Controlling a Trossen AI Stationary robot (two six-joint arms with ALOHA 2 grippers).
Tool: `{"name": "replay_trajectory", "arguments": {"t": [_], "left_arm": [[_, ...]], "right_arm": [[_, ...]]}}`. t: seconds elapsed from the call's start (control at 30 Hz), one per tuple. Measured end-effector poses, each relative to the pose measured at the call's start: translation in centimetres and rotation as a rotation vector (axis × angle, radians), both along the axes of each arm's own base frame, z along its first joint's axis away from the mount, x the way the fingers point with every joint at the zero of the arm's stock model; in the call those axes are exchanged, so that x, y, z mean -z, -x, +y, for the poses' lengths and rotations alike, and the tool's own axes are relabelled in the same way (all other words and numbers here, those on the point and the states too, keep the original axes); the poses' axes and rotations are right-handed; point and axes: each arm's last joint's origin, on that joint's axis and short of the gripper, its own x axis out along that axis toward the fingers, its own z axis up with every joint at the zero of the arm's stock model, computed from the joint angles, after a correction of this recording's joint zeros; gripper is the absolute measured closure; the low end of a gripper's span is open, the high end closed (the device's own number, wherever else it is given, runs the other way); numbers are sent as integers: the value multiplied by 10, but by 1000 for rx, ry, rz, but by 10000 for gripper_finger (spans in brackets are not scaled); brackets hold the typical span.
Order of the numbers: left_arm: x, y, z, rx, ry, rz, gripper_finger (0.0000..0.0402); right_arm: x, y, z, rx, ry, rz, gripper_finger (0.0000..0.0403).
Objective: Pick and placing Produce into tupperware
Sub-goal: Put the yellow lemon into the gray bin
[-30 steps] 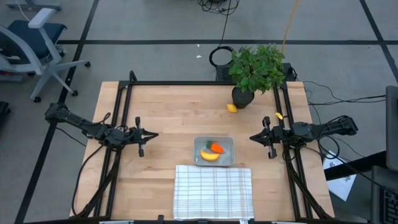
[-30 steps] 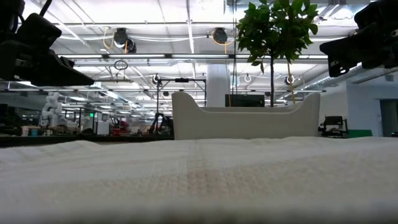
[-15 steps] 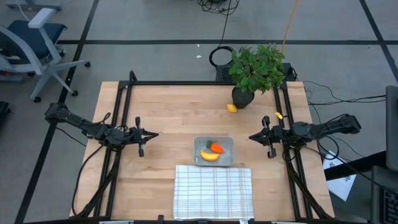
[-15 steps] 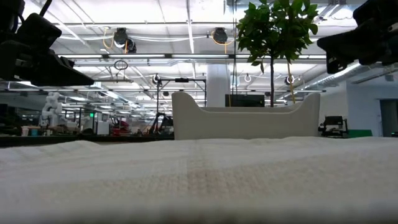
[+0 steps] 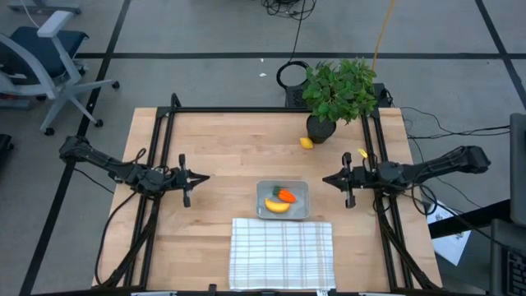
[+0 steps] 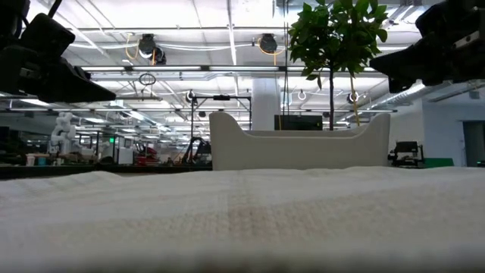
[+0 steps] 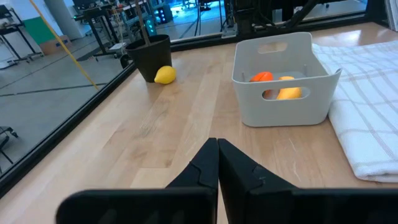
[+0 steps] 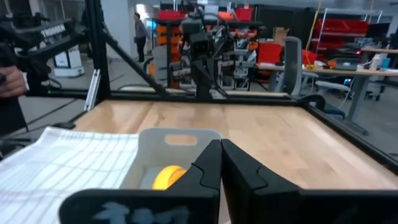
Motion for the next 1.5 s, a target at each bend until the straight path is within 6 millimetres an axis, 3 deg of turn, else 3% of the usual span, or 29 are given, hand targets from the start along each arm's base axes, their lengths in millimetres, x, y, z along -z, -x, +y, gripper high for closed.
{"name": "replay_trajectory", "arguments": {"t": [0.23,0.53,0.67,1.2,1.5], "left_arm": [[0,0,0,0,-2,1,382],[0,0,0,0,0,1,400],[0,0,0,0,0,1,389],[0,0,0,0,6,3,391],[0,0,0,6,7,3,382]], "right_arm": [[3,-2,0,0,4,27,403],[10,-5,1,0,30,95,403],[21,-7,1,27,30,243,403],[-38,-46,-8,123,228,602,403],[-43,-65,-14,113,326,695,403]]}}
